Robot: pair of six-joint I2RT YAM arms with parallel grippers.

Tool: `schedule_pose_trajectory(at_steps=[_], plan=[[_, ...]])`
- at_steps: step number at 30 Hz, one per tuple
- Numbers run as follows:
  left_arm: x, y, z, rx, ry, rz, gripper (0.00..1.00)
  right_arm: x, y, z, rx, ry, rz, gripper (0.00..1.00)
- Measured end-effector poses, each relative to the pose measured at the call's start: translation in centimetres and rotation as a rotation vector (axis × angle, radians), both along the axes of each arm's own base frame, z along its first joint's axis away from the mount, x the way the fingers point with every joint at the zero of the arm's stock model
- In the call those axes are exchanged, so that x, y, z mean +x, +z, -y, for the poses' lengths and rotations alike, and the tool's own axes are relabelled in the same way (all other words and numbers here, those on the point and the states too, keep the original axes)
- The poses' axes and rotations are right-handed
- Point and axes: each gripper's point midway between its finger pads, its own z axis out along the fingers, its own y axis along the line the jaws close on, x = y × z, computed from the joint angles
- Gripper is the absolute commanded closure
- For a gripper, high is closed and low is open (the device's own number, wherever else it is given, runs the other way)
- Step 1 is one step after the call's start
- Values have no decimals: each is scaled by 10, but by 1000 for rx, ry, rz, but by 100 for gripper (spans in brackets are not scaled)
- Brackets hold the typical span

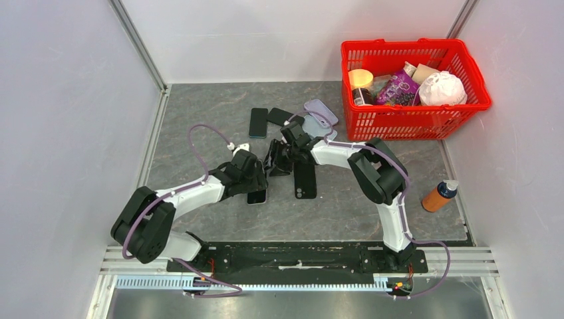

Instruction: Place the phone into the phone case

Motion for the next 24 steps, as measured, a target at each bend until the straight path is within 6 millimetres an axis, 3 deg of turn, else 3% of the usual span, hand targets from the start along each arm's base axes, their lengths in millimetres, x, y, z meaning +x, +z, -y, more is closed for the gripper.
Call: schedule_pose_trajectory(at_steps=[5, 9, 14, 19, 24], plan=[[-2, 1, 1, -24, 1, -2, 48, -11, -9, -13, 9, 22, -22, 56], [-4, 1, 1, -32, 0, -5, 46, -16, -10, -20, 21, 28, -28, 78], [0, 9, 1, -72, 25, 6, 20, -12, -9, -18, 35, 19, -44, 100], [-3, 26, 6, -121, 1, 35, 13, -8, 0, -21, 67, 23, -27, 100], [-4, 75, 26, -246, -67, 125, 15, -3, 4, -10, 46, 2, 0, 100]])
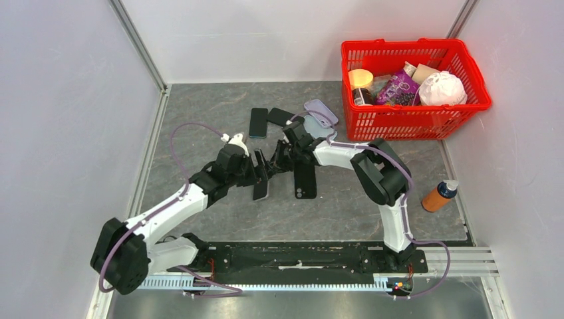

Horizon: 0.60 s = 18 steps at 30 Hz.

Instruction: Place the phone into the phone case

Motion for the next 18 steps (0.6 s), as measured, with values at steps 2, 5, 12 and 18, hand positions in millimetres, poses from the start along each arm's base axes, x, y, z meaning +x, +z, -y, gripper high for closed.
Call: schedule_pose_trajectory(at_steps=[2, 5, 12, 18], plan=[[2, 19, 4, -33, -10, 37, 18, 3, 2, 15, -25, -22, 4, 100], [7, 44, 7, -60, -6, 81, 28, 7, 11, 42, -67, -62, 19, 100], [33, 55, 8, 2, 48, 81, 46, 5, 63, 110, -158, -138, 121, 100], [43, 2, 37, 136, 0, -19, 49, -6, 97, 168, -231, -190, 194, 100]])
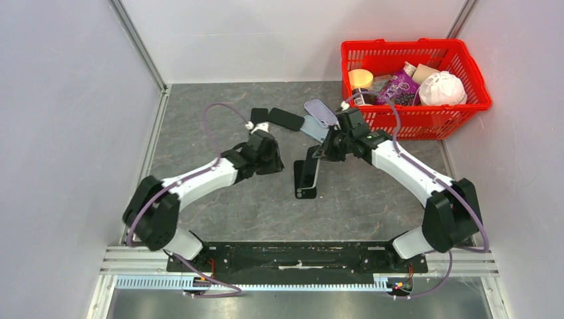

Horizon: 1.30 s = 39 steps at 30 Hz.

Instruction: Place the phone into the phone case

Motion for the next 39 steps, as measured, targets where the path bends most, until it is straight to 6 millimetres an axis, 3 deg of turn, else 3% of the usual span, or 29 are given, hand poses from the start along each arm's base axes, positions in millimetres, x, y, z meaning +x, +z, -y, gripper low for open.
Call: schedule_pose_trajectory(at_steps=[3, 7, 15, 19, 24, 30, 39], plan=[[-5, -27, 19, 61, -46, -47, 50, -1, 6, 27, -37, -51, 25, 100], [-9, -51, 45, 127, -93, -68, 52, -12, 7, 49, -86, -79, 27, 100], [-4, -69, 71, 212, -105, -38, 61, -22, 8, 61, -144, -62, 30, 100], [0, -76, 74, 276, -88, -14, 75, -24, 6, 63, -156, -50, 25, 100], [0, -79, 71, 336, -71, 8, 97, -26, 5, 63, -156, -27, 25, 100], [-2, -79, 58, 372, -40, 14, 98, -28, -1, 50, -112, 45, -8, 100], [-34, -60, 7, 402, -6, 16, 98, -19, -15, -1, 90, 163, -75, 100]])
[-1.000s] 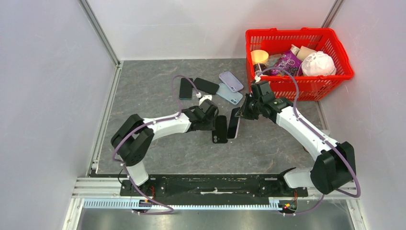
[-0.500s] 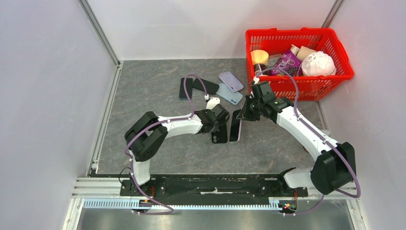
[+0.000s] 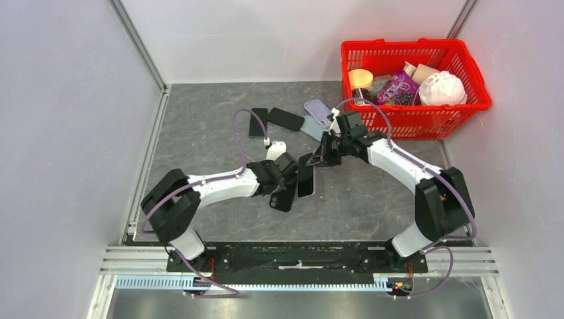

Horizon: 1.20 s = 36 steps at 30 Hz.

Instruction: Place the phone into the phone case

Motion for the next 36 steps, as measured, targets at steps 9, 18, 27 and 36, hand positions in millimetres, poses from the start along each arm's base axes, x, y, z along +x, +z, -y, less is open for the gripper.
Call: schedule_pose_trajectory(at_steps=[9, 18, 27, 36], plan=[[-13, -8, -19, -11, 74, -14, 98, 1, -23, -40, 66, 58, -42, 100], [-30, -19, -35, -67, 164, -31, 62, 2, -28, -65, 96, 59, -12, 100], [-23, 18, -41, -148, 189, 36, 69, -15, -51, -84, 75, 74, -46, 100], [-32, 2, -60, -125, 191, -8, 84, -25, -70, -93, 56, 48, -73, 100]])
